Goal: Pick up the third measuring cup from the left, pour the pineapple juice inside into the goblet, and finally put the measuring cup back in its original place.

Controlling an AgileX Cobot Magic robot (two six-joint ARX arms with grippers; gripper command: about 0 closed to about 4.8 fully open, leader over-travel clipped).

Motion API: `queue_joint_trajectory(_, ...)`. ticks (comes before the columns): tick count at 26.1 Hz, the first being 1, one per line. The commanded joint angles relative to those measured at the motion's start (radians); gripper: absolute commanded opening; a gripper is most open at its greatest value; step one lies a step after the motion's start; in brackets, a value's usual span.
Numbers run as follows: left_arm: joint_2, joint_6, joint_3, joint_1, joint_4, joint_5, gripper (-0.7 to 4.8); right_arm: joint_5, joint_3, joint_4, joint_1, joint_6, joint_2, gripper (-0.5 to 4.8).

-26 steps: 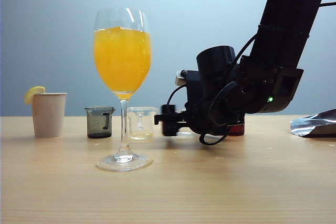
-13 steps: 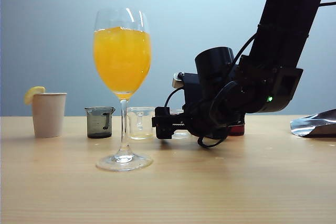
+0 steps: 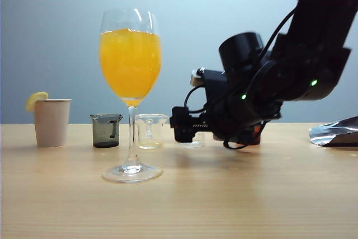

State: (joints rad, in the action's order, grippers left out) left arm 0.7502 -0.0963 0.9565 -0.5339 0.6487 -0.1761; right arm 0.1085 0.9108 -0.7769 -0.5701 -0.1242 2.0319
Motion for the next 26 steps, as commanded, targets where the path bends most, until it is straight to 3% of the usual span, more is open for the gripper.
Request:
queue_joint_trajectory(1,-0.002,0.000,0.003,-0.001,-0.007,-0.004,-0.05,-0.002,-0.062,-0.011,-0.004,-0.007,-0.074,4.79)
queue_joint_trajectory(2,-0.002,0.000,0.003,-0.001,-0.007,-0.003,-0.05,-0.003,-0.098,-0.006,-0.004,-0.007,-0.116,4.52)
queue_joint_trajectory(4,-0.002,0.000,0.003,-0.001,-0.007,-0.003,-0.05,-0.003,-0.134,0.018,-0.004,-0.007,-0.167,3.02)
queue_joint_trajectory(6,-0.002,0.000,0.003,-0.001,-0.007,-0.003,-0.05,-0.003,-0.173,0.056,-0.005,-0.007,-0.234,0.49)
queue_joint_trajectory(7,-0.002,0.000,0.003,-0.001,-0.007,-0.003,-0.05,-0.003,-0.187,0.072,-0.005,-0.006,-0.262,-0.19)
queue_joint_trajectory(17,-0.002,0.000,0.003,-0.001,-0.007,-0.003,-0.05,-0.059,-0.204,0.480,-0.005,-0.007,-0.601,-0.05)
queue_joint_trajectory(21,-0.002,0.000,0.003,-0.001,-0.007,-0.004,-0.05,-0.094,-0.204,0.727,-0.005,0.002,-0.827,-0.05)
queue_joint_trajectory(26,-0.002,0.000,0.003,-0.001,-0.010,-0.004,-0.05,-0.091,-0.239,0.908,-0.005,0.024,-1.063,-0.05)
